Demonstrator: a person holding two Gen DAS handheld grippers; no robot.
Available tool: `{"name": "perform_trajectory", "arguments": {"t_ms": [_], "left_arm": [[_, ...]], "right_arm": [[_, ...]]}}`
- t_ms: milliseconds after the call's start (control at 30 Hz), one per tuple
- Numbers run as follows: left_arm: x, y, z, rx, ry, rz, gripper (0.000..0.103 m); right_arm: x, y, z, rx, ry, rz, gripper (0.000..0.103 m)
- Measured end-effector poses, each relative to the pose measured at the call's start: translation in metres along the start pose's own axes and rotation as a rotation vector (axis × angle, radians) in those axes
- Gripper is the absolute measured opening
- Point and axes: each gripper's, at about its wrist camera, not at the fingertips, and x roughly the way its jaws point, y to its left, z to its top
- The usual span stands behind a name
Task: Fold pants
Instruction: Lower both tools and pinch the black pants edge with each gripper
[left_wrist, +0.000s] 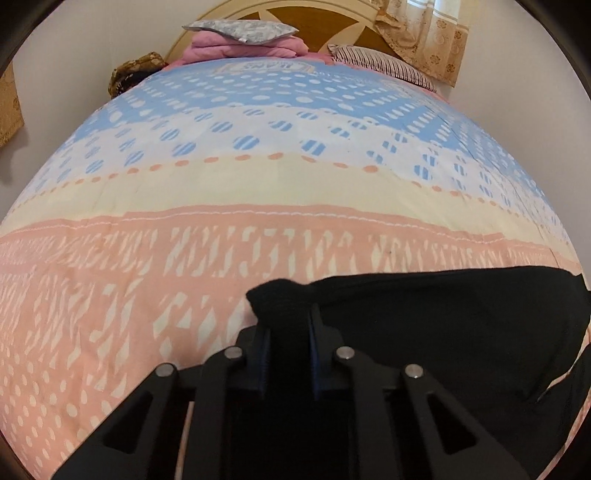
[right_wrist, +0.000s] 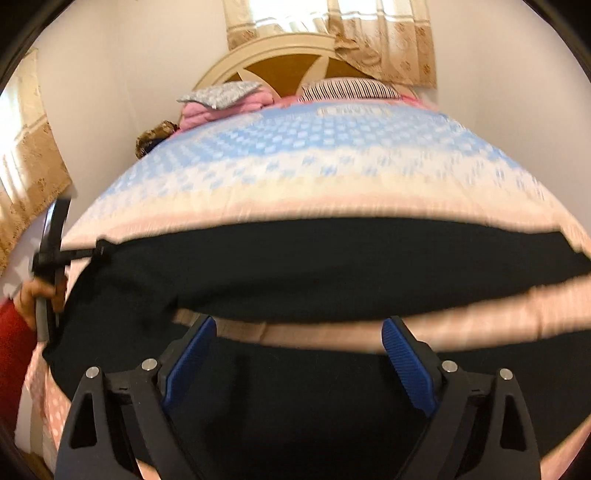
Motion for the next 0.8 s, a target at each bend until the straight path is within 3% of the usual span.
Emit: {"name": "perform_trajectory", "arguments": {"t_ms": [100,267,400,467,533,567,600,633,667,700,733,800], "left_arm": [[0.003,0.002,0.001,-0.007,-0.002,0.0,0.018],[0.005,0.001,0.005,0.006,0.001,0.036,0.028],[0.008,0.006,0.01,-0.007,0.004,0.061,0.043],[0.011,0.008,0.012,-0.013,0.008,0.055,0.044],[0.014,0.006,0.014,-0.003,0.003,0.054,0.04],[0.014,0.003,0.014,0.011,0.001,0.054,0.033],[0.015,0.0,0.015,0.028,0.002,0.046,0.022],[0.014,-0.003,0.014,0.037,0.002,0.039,0.018],[0.011,-0.007,0.014,0.047,-0.004,0.042,0.017],[0.009,-0.008,0.014,0.053,-0.011,0.052,0.017],[0.005,-0.008,0.014,0.049,-0.021,0.05,0.017],[-0.006,-0.006,0.016,0.028,-0.049,0.036,0.017]], "right_arm": [[0.026,-0.029,0.05,-0.021,-0.007,0.019,0.092],[0.094,-0.065,0.1,-0.089,0.127,0.027,0.09],[0.144,-0.065,0.103,-0.239,0.273,0.058,0.083],[0.157,-0.059,0.095,-0.301,0.342,0.074,0.083],[0.158,-0.054,0.091,-0.358,0.312,0.078,0.083],[0.159,-0.054,0.093,-0.371,0.308,0.087,0.081],[0.162,-0.055,0.095,-0.369,0.325,0.125,0.067],[0.163,-0.056,0.095,-0.353,0.345,0.165,0.051],[0.163,-0.055,0.097,-0.35,0.351,0.172,0.046],[0.159,-0.05,0.095,-0.361,0.351,0.172,0.025],[0.155,-0.047,0.095,-0.37,0.355,0.171,0.012],[0.146,-0.044,0.098,-0.361,0.343,0.142,0.008]]}}
